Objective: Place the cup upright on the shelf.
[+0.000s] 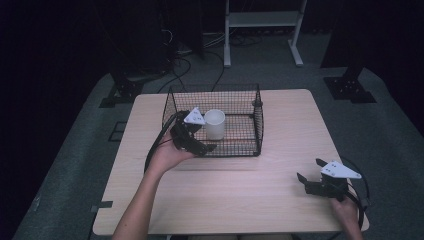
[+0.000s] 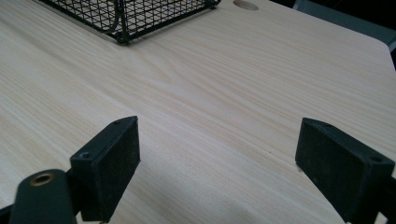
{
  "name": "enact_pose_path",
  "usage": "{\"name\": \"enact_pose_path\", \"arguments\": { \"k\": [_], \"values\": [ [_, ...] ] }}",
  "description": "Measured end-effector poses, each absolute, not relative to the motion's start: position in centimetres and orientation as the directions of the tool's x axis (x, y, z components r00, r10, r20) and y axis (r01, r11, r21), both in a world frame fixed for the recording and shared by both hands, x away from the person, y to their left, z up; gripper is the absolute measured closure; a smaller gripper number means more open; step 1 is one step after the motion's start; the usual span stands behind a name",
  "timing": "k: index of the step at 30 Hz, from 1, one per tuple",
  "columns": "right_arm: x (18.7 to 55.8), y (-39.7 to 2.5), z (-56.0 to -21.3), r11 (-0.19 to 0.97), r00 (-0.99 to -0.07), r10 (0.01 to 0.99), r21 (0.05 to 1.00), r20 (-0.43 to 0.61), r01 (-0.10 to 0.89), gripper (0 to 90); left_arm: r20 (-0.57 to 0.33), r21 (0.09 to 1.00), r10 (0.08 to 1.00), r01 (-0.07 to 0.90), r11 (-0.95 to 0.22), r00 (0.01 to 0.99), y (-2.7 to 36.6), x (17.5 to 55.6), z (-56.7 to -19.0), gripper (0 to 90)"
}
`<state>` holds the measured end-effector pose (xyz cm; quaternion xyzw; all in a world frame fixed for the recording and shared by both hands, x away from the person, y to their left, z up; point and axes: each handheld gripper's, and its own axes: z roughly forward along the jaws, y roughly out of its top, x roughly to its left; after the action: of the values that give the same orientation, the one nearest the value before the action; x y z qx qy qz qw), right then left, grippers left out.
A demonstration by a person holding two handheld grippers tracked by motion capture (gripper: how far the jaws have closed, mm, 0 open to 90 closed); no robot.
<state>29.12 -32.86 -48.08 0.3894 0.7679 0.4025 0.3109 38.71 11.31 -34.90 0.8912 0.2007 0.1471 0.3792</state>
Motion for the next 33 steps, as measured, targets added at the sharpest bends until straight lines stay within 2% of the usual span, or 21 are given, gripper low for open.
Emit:
{"name": "enact_pose_path", "arguments": {
  "k": [33],
  "values": [
    [29.1, -32.8, -48.1, 0.368, -0.496, 0.853, 0.86, -0.161, 0.353, 13.1, 0.098, 0.749, 0.458, 0.237, -0.618, 0.883, 12.0, 35.0, -37.6, 7.8]
  ]
}}
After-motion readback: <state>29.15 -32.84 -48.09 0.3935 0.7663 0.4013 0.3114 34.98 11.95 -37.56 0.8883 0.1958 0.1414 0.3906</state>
